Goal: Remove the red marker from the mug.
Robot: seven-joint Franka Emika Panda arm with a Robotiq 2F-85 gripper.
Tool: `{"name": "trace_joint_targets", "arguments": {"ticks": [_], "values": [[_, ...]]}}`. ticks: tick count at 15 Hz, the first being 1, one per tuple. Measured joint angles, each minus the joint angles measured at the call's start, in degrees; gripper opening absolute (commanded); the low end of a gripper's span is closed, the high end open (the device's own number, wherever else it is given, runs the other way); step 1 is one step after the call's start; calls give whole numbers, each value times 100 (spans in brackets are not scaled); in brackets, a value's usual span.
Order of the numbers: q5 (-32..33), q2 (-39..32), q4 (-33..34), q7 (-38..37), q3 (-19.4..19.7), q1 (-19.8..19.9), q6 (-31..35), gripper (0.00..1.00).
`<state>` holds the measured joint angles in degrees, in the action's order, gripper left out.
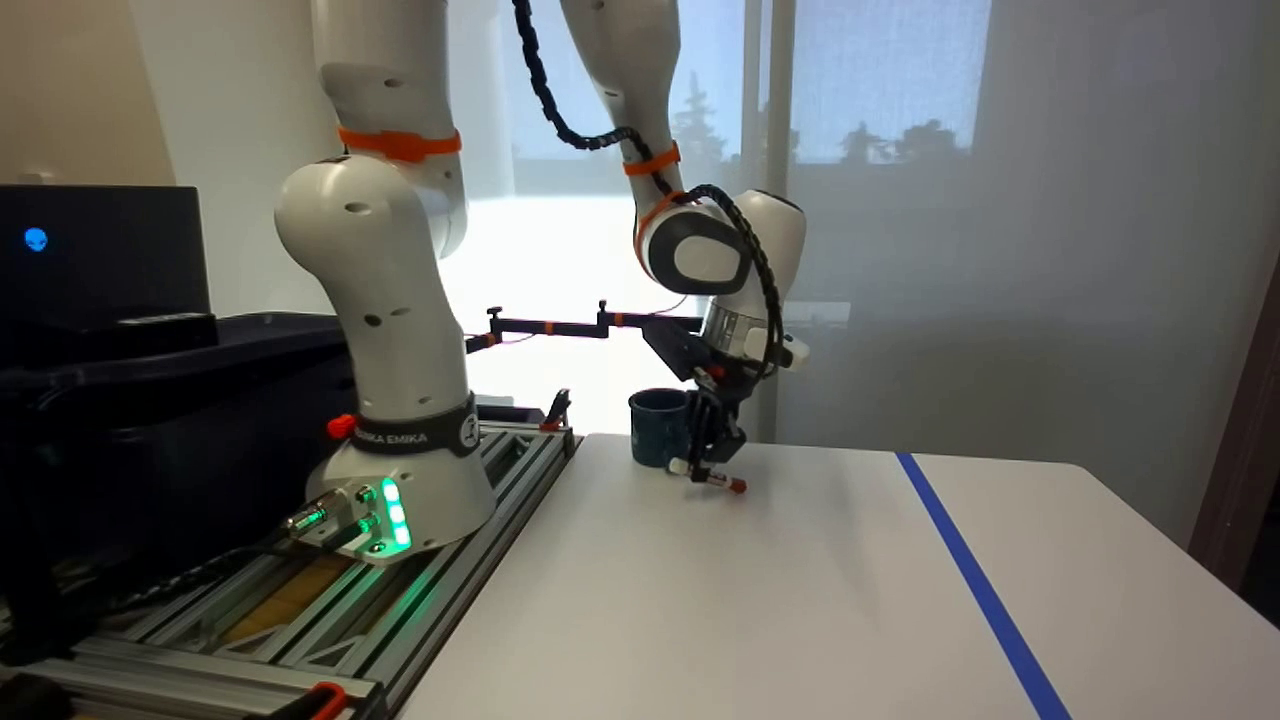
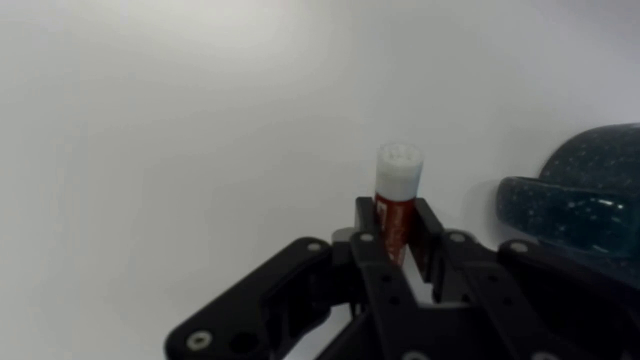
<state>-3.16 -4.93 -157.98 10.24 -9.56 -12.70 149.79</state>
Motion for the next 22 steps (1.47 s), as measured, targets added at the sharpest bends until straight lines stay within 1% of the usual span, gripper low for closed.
{"name": "trace_joint_targets", "arguments": {"ticks": [5,6,7,9,14,15,16,22], "values": [[369,-199,16,-16,-9,13,9,5],[431,-234,17,-16,-8,19,9,23],[481,-263,18,-17,-8,21,9,47],[546,-317,17,-19,-9,20,8,49],[565,-356,41,-36,-58,20,-8,86],[565,-334,61,-41,-71,20,-24,95],[565,-299,77,-46,-78,20,-42,99],[565,187,103,-57,-77,60,-281,100]]}}
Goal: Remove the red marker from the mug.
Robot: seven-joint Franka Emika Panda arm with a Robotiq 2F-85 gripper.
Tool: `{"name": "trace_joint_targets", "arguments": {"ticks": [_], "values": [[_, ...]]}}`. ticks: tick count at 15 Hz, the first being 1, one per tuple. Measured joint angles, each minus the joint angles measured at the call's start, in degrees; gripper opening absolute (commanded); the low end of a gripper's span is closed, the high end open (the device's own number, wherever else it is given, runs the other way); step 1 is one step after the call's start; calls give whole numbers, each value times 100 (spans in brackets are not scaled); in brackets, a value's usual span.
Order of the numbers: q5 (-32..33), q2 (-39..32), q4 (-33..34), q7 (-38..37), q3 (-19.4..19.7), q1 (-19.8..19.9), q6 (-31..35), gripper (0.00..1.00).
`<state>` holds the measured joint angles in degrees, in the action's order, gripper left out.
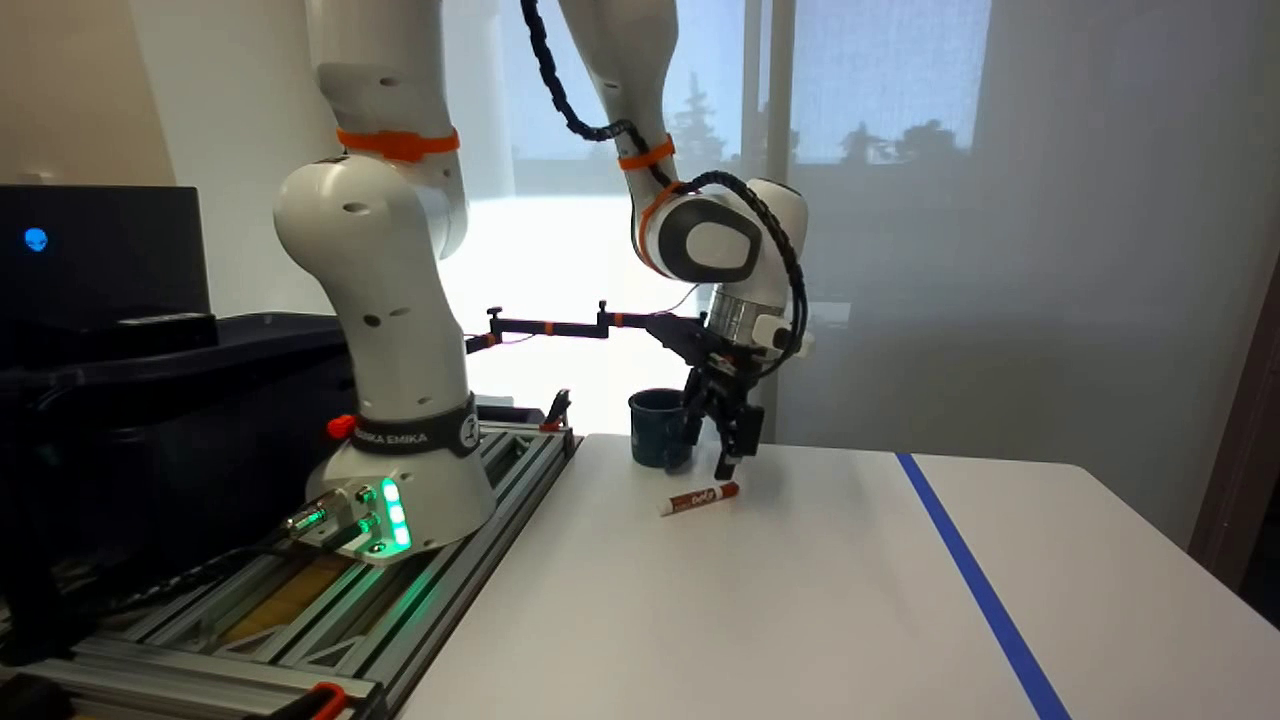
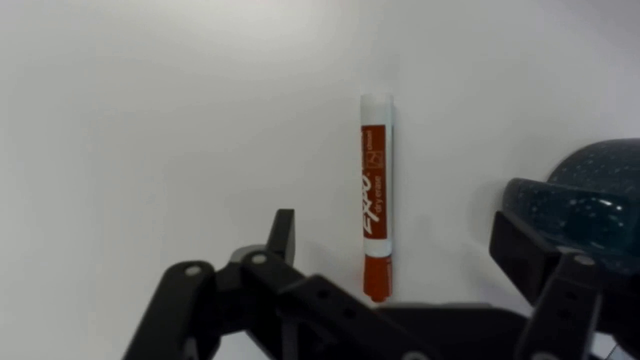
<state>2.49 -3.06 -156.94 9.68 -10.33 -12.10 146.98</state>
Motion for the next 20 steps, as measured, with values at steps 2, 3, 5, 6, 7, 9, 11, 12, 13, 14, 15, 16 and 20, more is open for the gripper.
{"name": "trace_joint_targets", "arguments": {"ticks": [2,3,5,6,7,9,11,12,13,14,15,16,20], "values": [[0,220,-16,-82,0,9,-179,100],[-4,332,-3,-153,-2,9,-311,100],[-32,583,-7,-359,-13,7,-613,100],[-56,726,-10,-505,-25,5,-785,100],[-101,875,-7,-675,-44,1,-956,100],[-246,1147,-7,-993,-75,-20,-1231,100],[-483,1422,-10,-1347,-116,-48,-1503,100],[-590,1535,-10,-1544,-138,-54,-1583,100],[-665,1638,-10,-1793,-163,-54,-1592,100],[-701,1727,-9,-2068,-183,-53,-1581,100],[-716,1794,-9,-2245,-199,-53,-1580,100],[-726,1836,-9,-2341,-209,-53,-1580,100],[-743,1862,-13,-2432,-213,-50,-1580,100]]}}
